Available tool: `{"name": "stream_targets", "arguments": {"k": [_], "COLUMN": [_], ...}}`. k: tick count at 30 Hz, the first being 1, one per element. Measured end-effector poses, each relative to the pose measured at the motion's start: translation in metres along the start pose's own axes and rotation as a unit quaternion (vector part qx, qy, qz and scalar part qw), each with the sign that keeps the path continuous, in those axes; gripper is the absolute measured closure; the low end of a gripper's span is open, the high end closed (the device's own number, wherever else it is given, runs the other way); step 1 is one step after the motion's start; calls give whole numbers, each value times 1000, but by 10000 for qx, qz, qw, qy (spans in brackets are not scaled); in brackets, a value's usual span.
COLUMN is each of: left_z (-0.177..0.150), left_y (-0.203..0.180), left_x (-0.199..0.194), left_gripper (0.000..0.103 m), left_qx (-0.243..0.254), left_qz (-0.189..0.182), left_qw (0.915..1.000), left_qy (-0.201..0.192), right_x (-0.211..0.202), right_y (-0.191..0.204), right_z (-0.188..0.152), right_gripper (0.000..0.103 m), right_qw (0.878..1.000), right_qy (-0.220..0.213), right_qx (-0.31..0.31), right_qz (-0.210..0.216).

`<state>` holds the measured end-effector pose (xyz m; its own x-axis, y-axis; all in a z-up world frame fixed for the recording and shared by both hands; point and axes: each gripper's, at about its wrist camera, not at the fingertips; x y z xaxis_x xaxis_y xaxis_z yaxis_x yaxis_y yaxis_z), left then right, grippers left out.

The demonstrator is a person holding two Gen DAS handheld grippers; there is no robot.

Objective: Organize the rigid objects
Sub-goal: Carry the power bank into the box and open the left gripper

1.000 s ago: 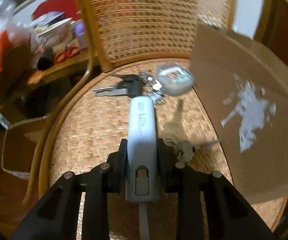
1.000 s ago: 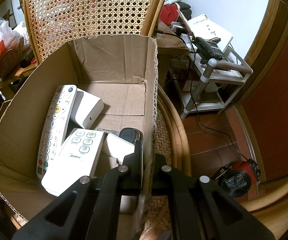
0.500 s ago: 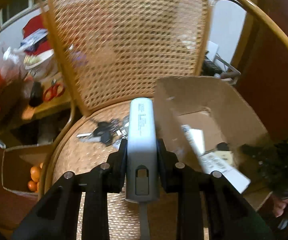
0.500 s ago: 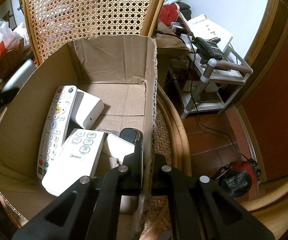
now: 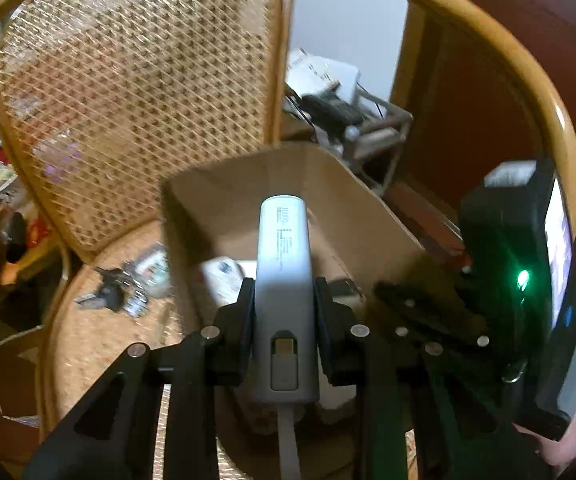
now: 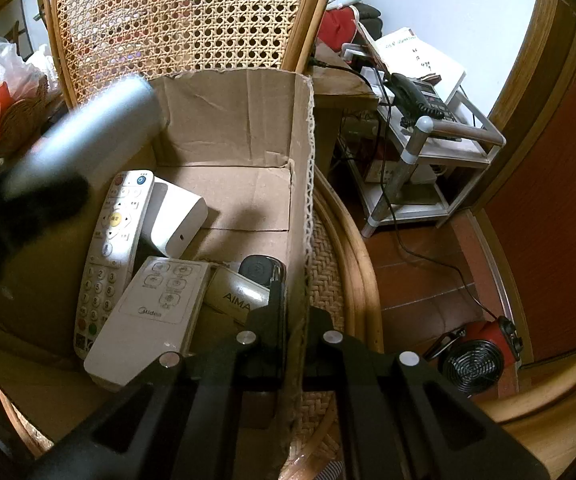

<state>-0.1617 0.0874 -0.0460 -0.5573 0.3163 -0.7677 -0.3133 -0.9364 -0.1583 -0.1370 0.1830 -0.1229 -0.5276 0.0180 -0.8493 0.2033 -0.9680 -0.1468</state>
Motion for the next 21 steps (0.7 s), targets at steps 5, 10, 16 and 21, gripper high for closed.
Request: {"name": "stream_targets", "arguments": {"k": [5, 10, 16, 21], "left_z": [-10, -11, -7, -1], "left_y": [-5, -7, -6, 4], "left_x": [12, 12, 6, -16], "left_gripper": [78, 81, 80, 62], "left_qx": [-48, 26, 5, -9], "left_qz": [14, 93, 82, 94], "left_qw": [9999, 9999, 10000, 9996], "left_qy": [128, 100, 16, -277], "right_x": [1, -1, -1, -1], "right_y": [1, -1, -1, -1], "right_z": [-1, -4, -7, -7], "right_gripper": [97, 96, 96, 96], "right_qw": [10000, 10000, 10000, 10000], "right_qy": [2, 4, 6, 9], "right_qx": [-4, -3, 3, 5], "right_qz": [6, 28, 30, 29]}}
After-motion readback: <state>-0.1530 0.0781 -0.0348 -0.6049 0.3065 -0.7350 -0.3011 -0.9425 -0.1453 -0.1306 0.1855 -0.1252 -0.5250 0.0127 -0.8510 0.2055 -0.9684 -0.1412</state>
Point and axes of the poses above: each gripper's, at about its wrist camera, not at the fingertips, and x roughly the way its jaws point, y to its left, z to its top, and after that the axes turned 9 degrees about -x, right-handed
